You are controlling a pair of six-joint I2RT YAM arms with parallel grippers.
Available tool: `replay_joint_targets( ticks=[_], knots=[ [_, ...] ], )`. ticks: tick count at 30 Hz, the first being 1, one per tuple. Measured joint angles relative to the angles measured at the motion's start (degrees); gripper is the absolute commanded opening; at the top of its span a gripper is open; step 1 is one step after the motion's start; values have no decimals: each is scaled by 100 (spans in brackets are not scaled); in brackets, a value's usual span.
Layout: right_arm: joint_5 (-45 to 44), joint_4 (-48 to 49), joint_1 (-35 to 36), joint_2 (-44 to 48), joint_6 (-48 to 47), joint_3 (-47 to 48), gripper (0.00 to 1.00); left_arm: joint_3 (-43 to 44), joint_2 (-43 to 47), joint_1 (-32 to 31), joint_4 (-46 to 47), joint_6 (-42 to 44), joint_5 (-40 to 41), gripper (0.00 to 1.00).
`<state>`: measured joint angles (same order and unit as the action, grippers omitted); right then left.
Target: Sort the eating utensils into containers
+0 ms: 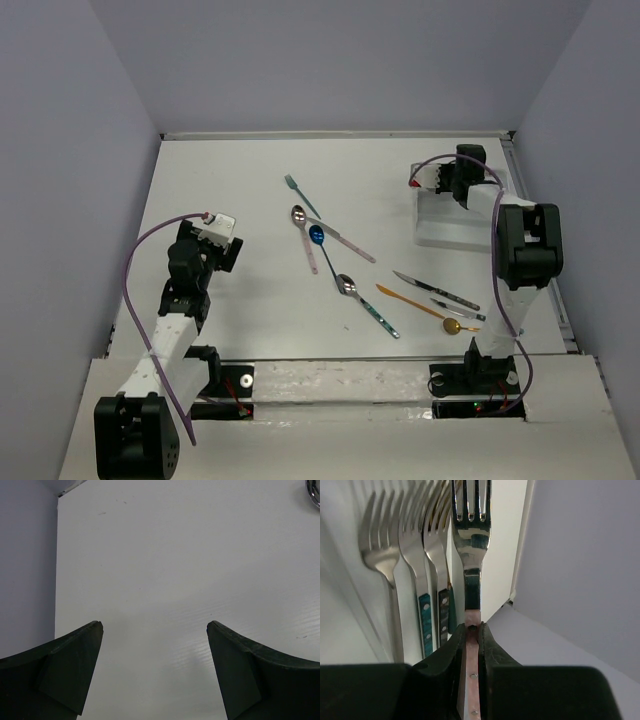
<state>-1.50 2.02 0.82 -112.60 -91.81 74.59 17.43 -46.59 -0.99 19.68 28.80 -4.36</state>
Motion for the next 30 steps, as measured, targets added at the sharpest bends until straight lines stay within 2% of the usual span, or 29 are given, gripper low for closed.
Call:
replay_joint_targets(
  ticks=[5,6,7,9,11,15,22,24,27,30],
  knots=[
    [31,-9,-328,2,-81,-17,0,-4,0,0,31,22,7,99],
    [37,-9,-372,2,-103,-20,4,-4,-2,0,31,24,7,99],
    [42,-7,-407,2,-118,-26,13,-4,-2,0,33,31,9,99],
    [28,-15,-487,2,-151,-50,45,-4,-2,0,33,37,13,99],
    [39,-28,-496,2,-131,-50,58,-4,-2,0,37,37,22,99],
    [96,90,-485,2,-15,-48,66,-4,-2,0,55,42,39,99],
    [511,890,-433,295,785,-83,72,-4,-2,0,68,42,55,99],
    [678,1086,-389,549,1279,-144,77,-4,-2,0,68,42,57,99],
    [981,1300,-122,1154,2627,-155,77,-4,-2,0,68,42,66,99],
    [1432,813,291,1593,4022,238,77,-13,24,0,70,39,96,99]
  ],
)
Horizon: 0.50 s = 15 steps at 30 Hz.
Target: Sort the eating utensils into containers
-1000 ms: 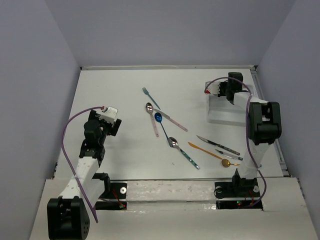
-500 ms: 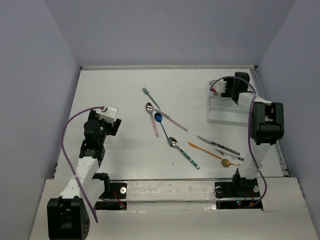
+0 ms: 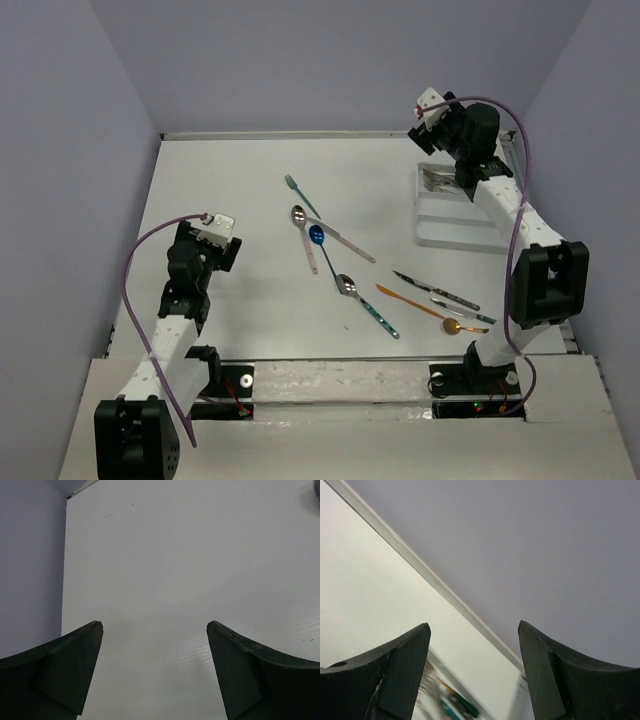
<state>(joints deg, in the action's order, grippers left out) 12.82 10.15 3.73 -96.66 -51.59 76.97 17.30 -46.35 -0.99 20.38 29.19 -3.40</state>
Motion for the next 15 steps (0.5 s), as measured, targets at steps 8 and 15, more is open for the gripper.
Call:
replay_joint_targets(
  ticks=[8,15],
  knots=[
    [225,-1801,1996,743,3718,511,76,-273,459,0,68,33,72,99],
    [-1040,-3807,3886,470,5272,-291,76,-575,505,0,365,153,505,99]
  ],
)
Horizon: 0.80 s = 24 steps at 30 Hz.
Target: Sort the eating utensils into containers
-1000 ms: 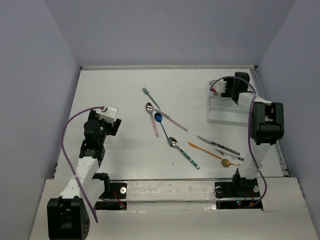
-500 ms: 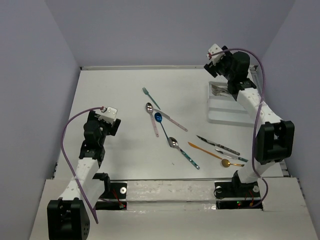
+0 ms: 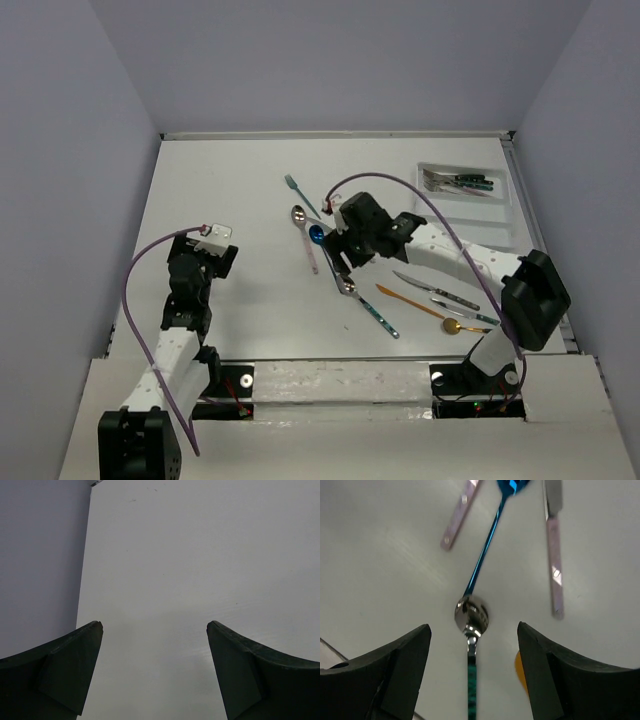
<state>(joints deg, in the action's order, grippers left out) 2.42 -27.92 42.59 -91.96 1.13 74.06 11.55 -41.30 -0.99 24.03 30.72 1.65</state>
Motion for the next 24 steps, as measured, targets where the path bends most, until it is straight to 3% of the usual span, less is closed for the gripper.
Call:
replay_joint_targets(
  ticks=[6,12,17,24],
  knots=[
    [-463,-942,636,516,1088,-1375,73,-254,72,2,153,48,232,99],
    [-400,-929,682,1088,1690,-2048,70,-264,326,2,295,50,328,99],
    [-146,-643,850,883,1926,-2459,69,-271,354,2,334,50,365,99],
    [-382,-457,876,216,2028,-2382,53,-297,398,2,361,50,402,99]
  ],
)
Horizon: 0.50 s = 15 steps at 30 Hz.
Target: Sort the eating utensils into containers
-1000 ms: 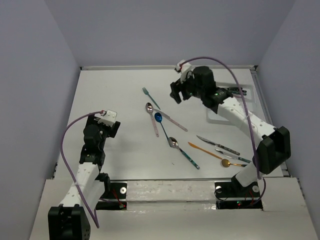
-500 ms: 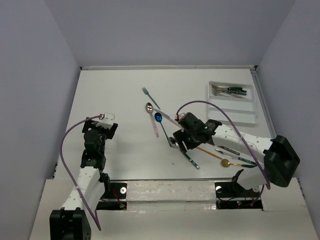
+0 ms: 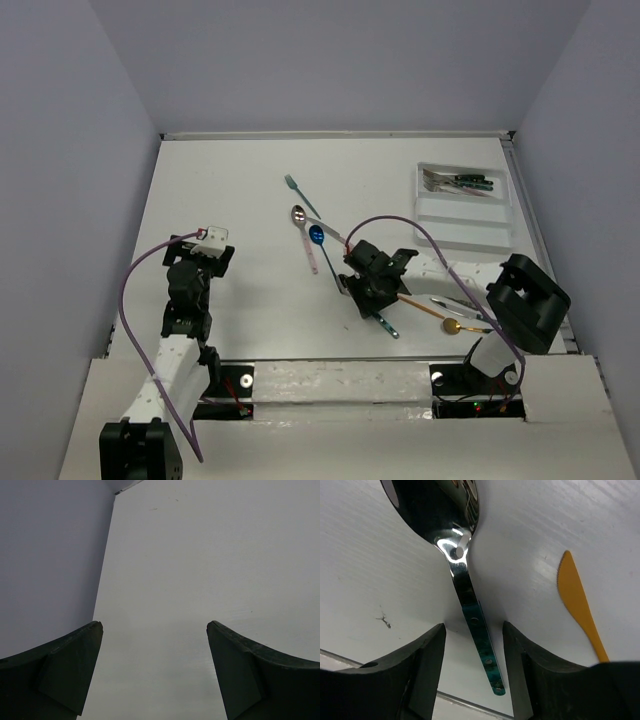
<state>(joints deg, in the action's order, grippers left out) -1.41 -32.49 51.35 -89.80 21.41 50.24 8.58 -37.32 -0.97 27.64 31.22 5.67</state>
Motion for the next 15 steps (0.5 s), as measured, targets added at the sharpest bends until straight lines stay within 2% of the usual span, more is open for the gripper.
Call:
replay_joint_targets(
  ticks=[2,5,11,15],
  knots=[
    [-74,11,0,-142,2,120,50,-17,2,0,9,0,4,99],
    [-208,0,0,-302,11,280,26,-50,2,0,13,0,17,99],
    [-431,20,0,-382,39,352,1,-59,7,0,24,0,24,99],
    [-511,15,0,-382,26,361,0,-61,7,0,35,0,22,99]
  ],
)
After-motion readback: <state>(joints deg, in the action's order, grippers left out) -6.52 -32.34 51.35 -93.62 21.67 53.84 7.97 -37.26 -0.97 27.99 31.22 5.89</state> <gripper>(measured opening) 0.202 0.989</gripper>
